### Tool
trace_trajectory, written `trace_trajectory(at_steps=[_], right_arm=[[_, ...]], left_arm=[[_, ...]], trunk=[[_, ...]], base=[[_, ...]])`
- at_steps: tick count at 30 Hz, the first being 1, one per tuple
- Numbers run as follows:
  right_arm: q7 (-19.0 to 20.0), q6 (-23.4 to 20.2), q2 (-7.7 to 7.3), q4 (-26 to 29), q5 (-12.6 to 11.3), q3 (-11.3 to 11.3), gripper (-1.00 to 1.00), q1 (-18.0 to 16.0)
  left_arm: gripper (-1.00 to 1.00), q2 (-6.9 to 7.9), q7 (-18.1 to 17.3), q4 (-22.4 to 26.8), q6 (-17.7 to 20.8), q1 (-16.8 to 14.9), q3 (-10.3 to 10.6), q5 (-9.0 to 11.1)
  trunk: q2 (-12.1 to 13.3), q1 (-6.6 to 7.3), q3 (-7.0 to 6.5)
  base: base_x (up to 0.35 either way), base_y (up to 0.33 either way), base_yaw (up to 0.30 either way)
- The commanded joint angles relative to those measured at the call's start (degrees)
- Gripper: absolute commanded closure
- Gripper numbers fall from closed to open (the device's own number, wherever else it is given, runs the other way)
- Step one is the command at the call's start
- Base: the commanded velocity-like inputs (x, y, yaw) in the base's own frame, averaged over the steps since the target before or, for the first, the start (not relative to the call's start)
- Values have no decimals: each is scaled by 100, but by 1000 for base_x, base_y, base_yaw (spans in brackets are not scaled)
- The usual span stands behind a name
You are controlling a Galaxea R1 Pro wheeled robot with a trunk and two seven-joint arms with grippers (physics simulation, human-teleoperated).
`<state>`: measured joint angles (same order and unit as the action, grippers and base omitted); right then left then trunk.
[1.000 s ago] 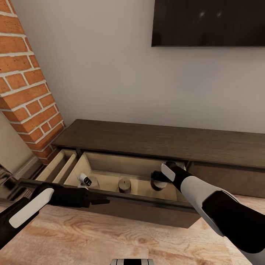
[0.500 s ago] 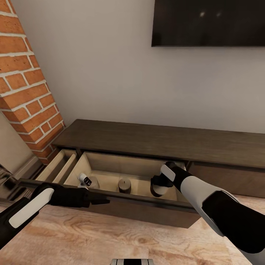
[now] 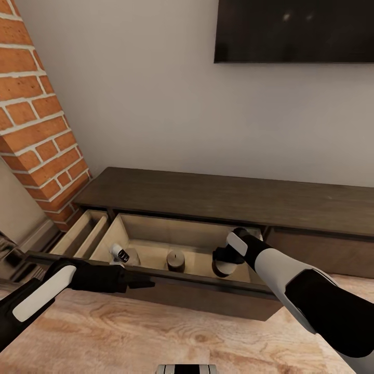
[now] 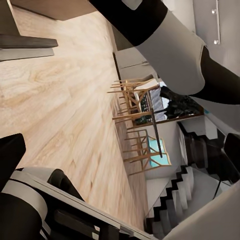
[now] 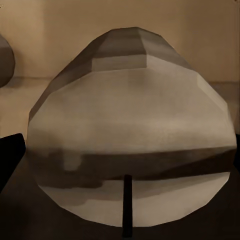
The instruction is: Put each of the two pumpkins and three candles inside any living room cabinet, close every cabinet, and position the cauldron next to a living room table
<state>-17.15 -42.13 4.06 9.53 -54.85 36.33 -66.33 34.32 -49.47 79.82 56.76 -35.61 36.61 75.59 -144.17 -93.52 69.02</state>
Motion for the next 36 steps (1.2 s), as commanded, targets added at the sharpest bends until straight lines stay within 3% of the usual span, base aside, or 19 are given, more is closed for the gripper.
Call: trace_trajectory(at_steps=[1, 14, 27, 30, 36], right_arm=[[-52, -9, -1, 10, -70, 32, -100, -3], [-43, 225, -1, 20, -1, 32, -100, -3], [-30, 960, -1, 23, 140, 45, -100, -3], [-27, 1020, -1, 23, 259, 42, -100, -3], [-26, 1047, -1, 22, 322, 41, -100, -3]], left_arm=[[-100, 5, -10, -2, 19, -7, 13, 18], [-100, 5, -10, 7, 19, -7, 13, 17], [-100, 5, -10, 7, 19, -7, 13, 17], [-100, 5, -10, 7, 19, -7, 13, 17], [-100, 5, -10, 7, 19, -7, 13, 17]], trunk=[[-2, 1, 5], [-14, -22, 204], [-16, -25, 226], [-20, -32, 293], [-20, -32, 293]], base=[[0, 0, 0], [0, 0, 0], [0, 0, 0], [0, 0, 0], [0, 0, 0]])
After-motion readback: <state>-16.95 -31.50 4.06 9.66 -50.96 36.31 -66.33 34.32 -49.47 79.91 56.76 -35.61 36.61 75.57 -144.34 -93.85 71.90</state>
